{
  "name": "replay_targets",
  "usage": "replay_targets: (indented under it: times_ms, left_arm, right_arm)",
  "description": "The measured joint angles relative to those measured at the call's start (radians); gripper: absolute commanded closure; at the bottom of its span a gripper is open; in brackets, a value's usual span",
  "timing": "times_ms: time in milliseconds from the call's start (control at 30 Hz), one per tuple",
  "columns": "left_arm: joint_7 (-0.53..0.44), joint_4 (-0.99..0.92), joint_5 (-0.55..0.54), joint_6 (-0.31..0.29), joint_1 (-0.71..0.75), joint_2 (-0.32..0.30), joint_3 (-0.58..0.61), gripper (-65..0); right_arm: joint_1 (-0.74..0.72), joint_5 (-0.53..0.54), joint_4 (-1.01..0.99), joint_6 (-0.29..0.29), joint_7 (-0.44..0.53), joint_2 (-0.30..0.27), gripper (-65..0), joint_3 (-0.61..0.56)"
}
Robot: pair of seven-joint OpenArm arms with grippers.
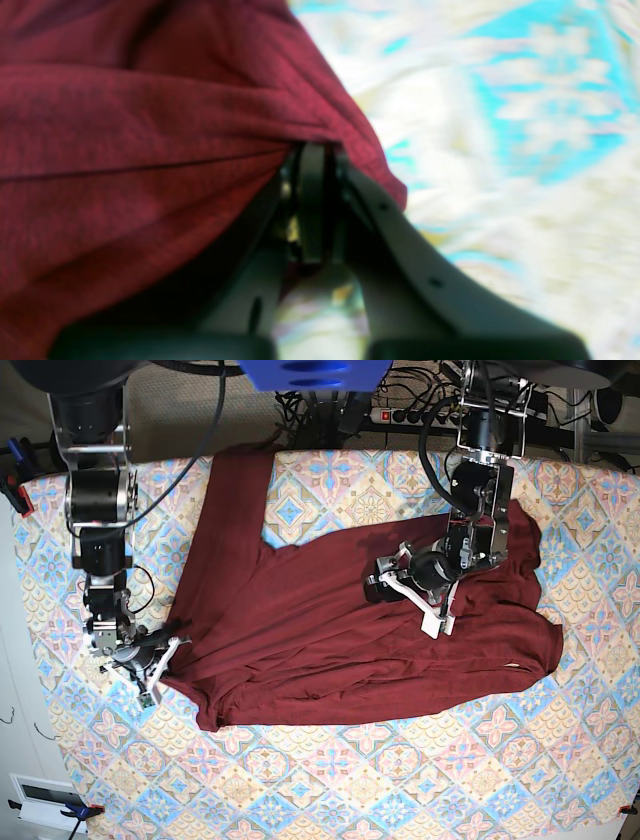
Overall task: Layout the t-shirt on the table in an organized manner, then fold the t-shirt properly
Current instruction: 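Reach the left gripper into the shirt middle and grasp the fabric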
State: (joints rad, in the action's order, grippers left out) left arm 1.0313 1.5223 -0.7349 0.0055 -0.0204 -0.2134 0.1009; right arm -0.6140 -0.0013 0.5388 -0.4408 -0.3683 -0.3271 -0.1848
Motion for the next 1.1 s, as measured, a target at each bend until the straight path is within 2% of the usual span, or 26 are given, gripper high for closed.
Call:
replay_targets:
  times_ms: [167,267,367,467,600,700,833,933,1100]
  left_arm:
    - [0.000,0.000,0.002,0.002,-0.002,-0.003,0.001,-33.2]
    - [-0.002,0.000,0.009,0.002,-0.003,-0.006,0.043,-33.2]
    - [-0.002,-0.003,0.090,0.000,-0.003,-0.002,0.081,-33.2]
    - [-0.027,-0.040,0.136,-0.012,-0.027,-0.006,0.124,-33.2]
    - [-0.129,-0.114,0.209,-0.014,-0.075,-0.002,0.190,-33.2]
    - [-0.191,-0.204,0.213,-0.042,-0.124,-0.002,0.222,-33.1]
    - [-0.243,-0.326,0.208,-0.047,-0.215,0.009,0.259,-33.1]
    - [-0.319,-0.394,0.227,-0.047,-0.260,0.012,0.279,-33.1]
    - [-0.346,-0.528,0.225,-0.048,-0.357,0.014,0.282,-33.1]
  right_arm:
    - [-0.057,-0.016,-0.087,-0.003,0.069,-0.006,-2.6,-0.005]
    - [-0.055,-0.019,-0.037,-0.003,0.067,-0.005,-9.7,-0.005]
    - [-0.017,-0.013,0.092,0.000,0.042,-0.017,-16.7,-0.004]
    - [0.080,-0.011,0.270,0.002,-0.035,-0.047,-20.6,-0.002]
    - [0.249,-0.016,0.484,-0.005,-0.133,-0.068,-21.0,0.045]
    - [0.352,-0.004,0.656,-0.002,-0.170,-0.063,-21.0,0.122]
    - [0.473,-0.009,0.848,0.004,-0.242,-0.070,-21.0,0.163]
    - [0.589,-0.011,0.964,-0.001,-0.282,-0.067,-21.0,0.161]
    - [0.743,-0.002,1.114,-0.001,-0.285,-0.064,-21.0,0.158]
